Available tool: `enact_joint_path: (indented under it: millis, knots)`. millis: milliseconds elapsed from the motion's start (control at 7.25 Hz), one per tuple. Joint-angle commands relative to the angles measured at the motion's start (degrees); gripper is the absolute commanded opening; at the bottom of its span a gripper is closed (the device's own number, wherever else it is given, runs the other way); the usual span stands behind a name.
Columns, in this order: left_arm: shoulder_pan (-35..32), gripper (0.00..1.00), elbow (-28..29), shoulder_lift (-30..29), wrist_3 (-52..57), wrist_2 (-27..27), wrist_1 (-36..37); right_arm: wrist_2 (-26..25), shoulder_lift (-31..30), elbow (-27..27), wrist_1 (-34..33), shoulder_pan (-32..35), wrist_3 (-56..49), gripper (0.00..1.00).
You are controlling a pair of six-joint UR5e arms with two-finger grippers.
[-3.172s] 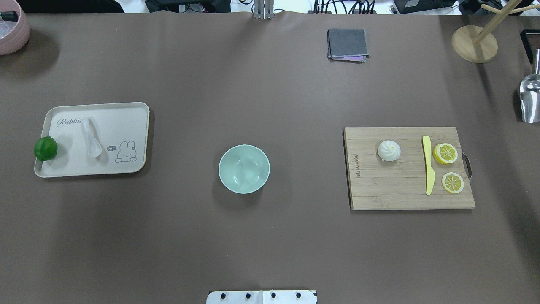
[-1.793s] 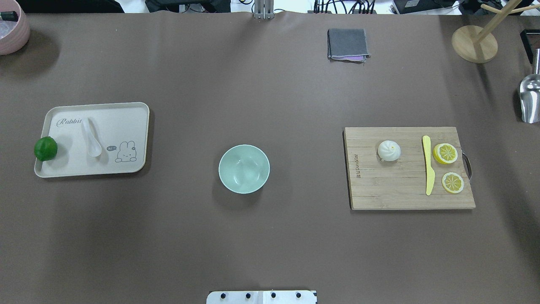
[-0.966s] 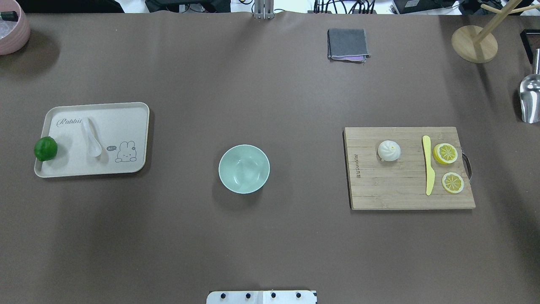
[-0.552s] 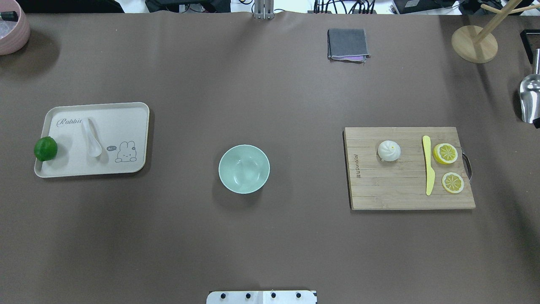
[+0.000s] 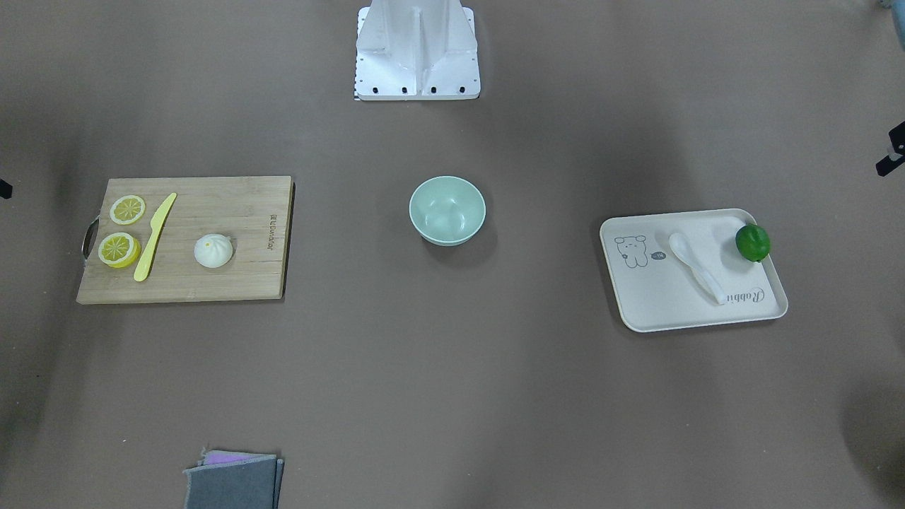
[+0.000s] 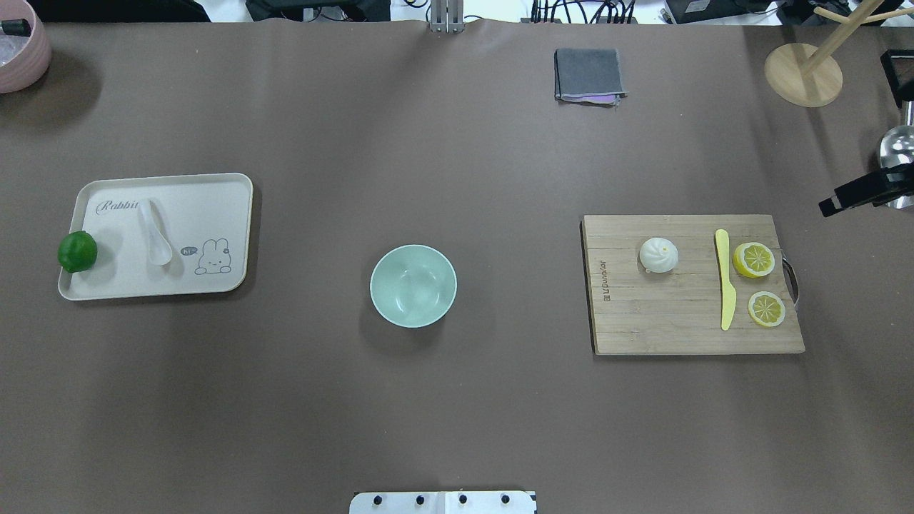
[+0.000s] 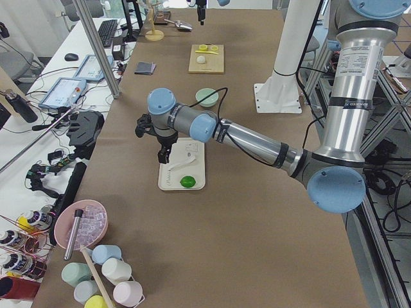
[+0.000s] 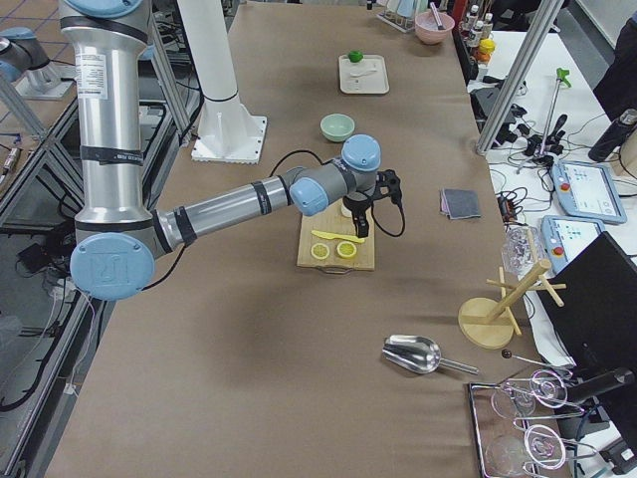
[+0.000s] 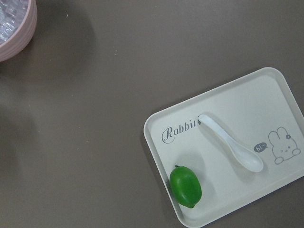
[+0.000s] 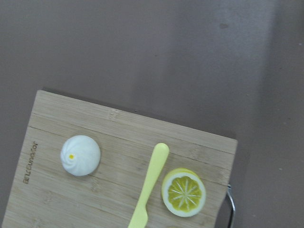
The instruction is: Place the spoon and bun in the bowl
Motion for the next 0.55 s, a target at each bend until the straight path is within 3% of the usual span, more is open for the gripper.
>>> enact_joint_path:
  millis: [0,138,414]
  knots:
    - [7.64,0.98,2.32,-4.56,-8.25,4.82,-1.52,-6.52,4.34,0.25,0.11,-7.44,10.23,0.98]
    - [9.5,0.97,5.03,-8.14,-17.16,5.19,-3.27,-10.57,6.1,-0.01,0.11,-11.75,14.48,0.96]
    - [15.39,0.97,8.38,-10.44,-21.79,9.3,-6.79,-14.64,7.26,-1.59,0.11,-16.78,16.28,0.92]
